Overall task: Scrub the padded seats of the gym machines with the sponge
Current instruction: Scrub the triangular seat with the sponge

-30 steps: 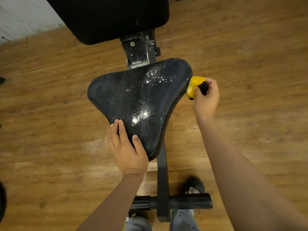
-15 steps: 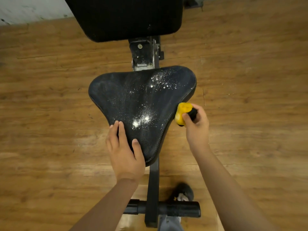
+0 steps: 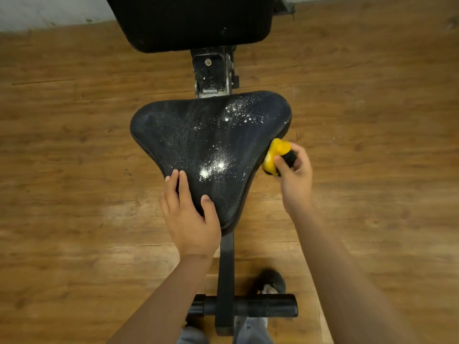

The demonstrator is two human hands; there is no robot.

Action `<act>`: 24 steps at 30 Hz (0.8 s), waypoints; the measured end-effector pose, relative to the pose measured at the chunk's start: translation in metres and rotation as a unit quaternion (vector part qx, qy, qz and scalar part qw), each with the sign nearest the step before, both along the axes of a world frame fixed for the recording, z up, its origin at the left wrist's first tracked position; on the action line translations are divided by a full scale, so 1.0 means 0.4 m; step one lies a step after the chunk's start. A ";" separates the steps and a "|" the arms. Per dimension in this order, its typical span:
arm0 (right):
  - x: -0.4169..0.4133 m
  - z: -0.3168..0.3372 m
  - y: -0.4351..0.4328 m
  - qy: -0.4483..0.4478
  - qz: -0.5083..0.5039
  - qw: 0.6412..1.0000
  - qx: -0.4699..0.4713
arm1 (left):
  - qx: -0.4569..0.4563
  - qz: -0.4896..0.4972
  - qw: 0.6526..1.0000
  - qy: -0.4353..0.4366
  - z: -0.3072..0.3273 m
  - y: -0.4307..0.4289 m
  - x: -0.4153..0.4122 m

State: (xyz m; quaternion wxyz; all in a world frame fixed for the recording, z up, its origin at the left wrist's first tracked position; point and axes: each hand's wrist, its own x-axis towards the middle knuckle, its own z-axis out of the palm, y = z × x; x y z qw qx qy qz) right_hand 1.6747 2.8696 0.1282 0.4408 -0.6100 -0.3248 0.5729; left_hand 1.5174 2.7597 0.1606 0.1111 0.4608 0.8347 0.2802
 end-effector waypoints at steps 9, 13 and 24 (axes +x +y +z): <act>-0.078 0.090 -0.282 -0.015 0.032 0.999 0.036 | 0.040 0.020 0.997 -0.063 0.007 -0.003 -0.003; -0.118 0.117 -0.356 -0.050 -0.012 0.997 0.056 | 0.059 0.022 0.974 -0.216 0.024 -0.032 -0.012; -0.237 0.178 -0.498 -0.047 -0.085 0.995 0.011 | -0.043 -0.097 0.914 -0.392 0.123 -0.239 -0.043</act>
